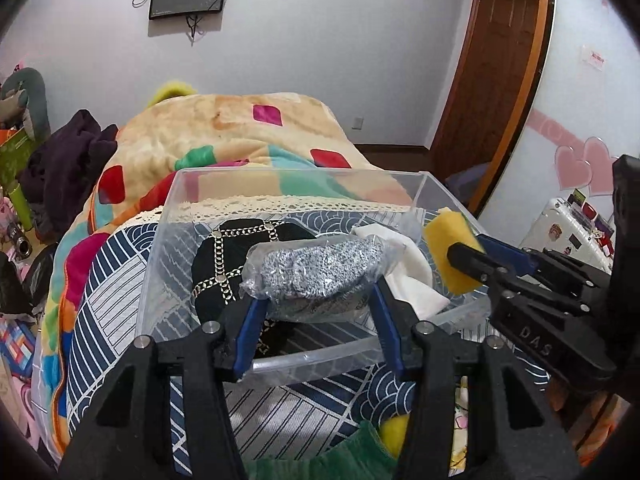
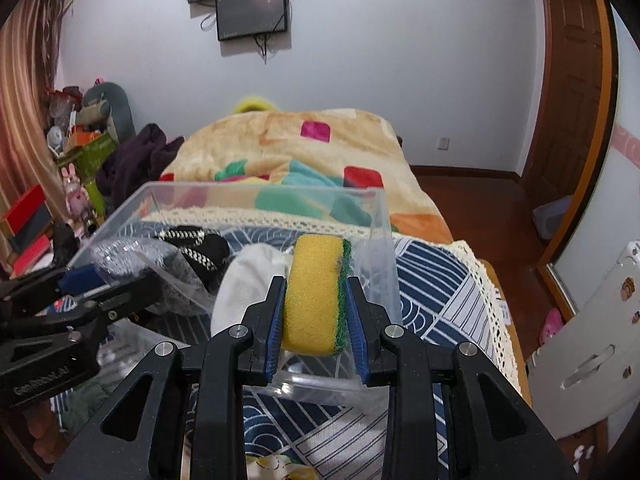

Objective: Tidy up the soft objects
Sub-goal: 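Drop the foil pouch into the box with the left tool while the right tool drops the sponge in, then grasp the green knitted sock with the left tool while the right tool grasps the floral scarf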

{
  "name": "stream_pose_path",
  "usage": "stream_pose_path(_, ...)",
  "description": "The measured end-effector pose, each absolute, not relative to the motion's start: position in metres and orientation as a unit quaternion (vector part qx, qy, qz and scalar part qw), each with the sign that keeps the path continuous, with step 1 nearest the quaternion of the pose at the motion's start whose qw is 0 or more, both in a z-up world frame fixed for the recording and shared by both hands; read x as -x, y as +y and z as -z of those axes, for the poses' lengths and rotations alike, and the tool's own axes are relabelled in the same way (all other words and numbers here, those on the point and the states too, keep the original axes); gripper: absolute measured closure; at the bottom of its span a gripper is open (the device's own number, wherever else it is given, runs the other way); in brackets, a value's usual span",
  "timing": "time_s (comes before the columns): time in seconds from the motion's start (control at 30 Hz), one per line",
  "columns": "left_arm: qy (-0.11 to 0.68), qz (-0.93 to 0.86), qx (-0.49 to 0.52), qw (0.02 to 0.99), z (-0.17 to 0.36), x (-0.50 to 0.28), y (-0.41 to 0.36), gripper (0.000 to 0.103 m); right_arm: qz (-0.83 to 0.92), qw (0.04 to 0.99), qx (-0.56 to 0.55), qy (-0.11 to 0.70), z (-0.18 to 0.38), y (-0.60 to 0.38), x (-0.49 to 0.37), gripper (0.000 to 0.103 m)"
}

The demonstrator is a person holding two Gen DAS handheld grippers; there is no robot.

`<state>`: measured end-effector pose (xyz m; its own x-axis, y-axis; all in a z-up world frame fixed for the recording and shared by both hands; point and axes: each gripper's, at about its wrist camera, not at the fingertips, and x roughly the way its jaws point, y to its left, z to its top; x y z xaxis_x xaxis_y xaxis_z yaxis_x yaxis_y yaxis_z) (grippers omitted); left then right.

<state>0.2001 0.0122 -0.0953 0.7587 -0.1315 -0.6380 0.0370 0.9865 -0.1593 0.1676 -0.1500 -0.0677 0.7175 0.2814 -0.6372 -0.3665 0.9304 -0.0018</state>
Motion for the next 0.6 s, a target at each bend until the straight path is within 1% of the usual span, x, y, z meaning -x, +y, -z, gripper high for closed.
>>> stream_pose_path(0.03, 0.343, 0.045, 0.067, 0.936, 0.095, -0.199, 0.012, 0.044, -0.174, 0.924, 0.066, 0.334, 0.068, -0.151, -0.167, 0.076)
stream_pose_path(0.13, 0.339, 0.042, 0.057, 0.938, 0.094, -0.194, 0.008, 0.039, -0.18, 0.922, 0.063, 0.337, 0.066, -0.153, -0.163, 0.075)
stream_pose_path(0.2, 0.336, 0.045, 0.053, 0.939, 0.093, -0.189, 0.006, 0.035, -0.185, 0.922, 0.06, 0.336, 0.064, -0.155, -0.161, 0.068)
stream_pose_path(0.27, 0.33, 0.048, 0.054, 0.941, 0.089, -0.183, 0.007, 0.033, -0.183, 0.926, 0.059, 0.326, 0.059, -0.156, -0.156, 0.056)
stream_pose_path(0.3, 0.327, 0.049, 0.054, 0.942, 0.087, -0.181, 0.007, 0.032, -0.183, 0.928, 0.059, 0.32, 0.056, -0.157, -0.153, 0.053)
stream_pose_path(0.33, 0.323, 0.047, 0.053, 0.944, 0.085, -0.178, 0.008, 0.029, -0.183, 0.93, 0.059, 0.314, 0.053, -0.158, -0.15, 0.05)
stream_pose_path(0.37, 0.316, 0.046, 0.055, 0.946, 0.081, -0.174, 0.009, 0.025, -0.181, 0.932, 0.06, 0.31, 0.05, -0.159, -0.147, 0.048)
stream_pose_path(0.43, 0.303, 0.048, 0.06, 0.95, 0.074, -0.165, 0.013, 0.022, -0.175, 0.936, 0.064, 0.298, 0.044, -0.162, -0.141, 0.046)
stream_pose_path(0.5, 0.294, 0.049, 0.061, 0.953, 0.068, -0.157, 0.015, 0.019, -0.177, 0.94, 0.061, 0.287, 0.038, -0.165, -0.134, 0.042)
stream_pose_path(0.57, 0.282, 0.042, 0.057, 0.957, 0.064, -0.146, 0.018, 0.013, -0.18, 0.942, 0.057, 0.276, 0.033, -0.166, -0.129, 0.039)
stream_pose_path(0.6, 0.277, 0.039, 0.055, 0.958, 0.062, -0.141, 0.019, 0.012, -0.181, 0.944, 0.056, 0.27, 0.031, -0.168, -0.124, 0.038)
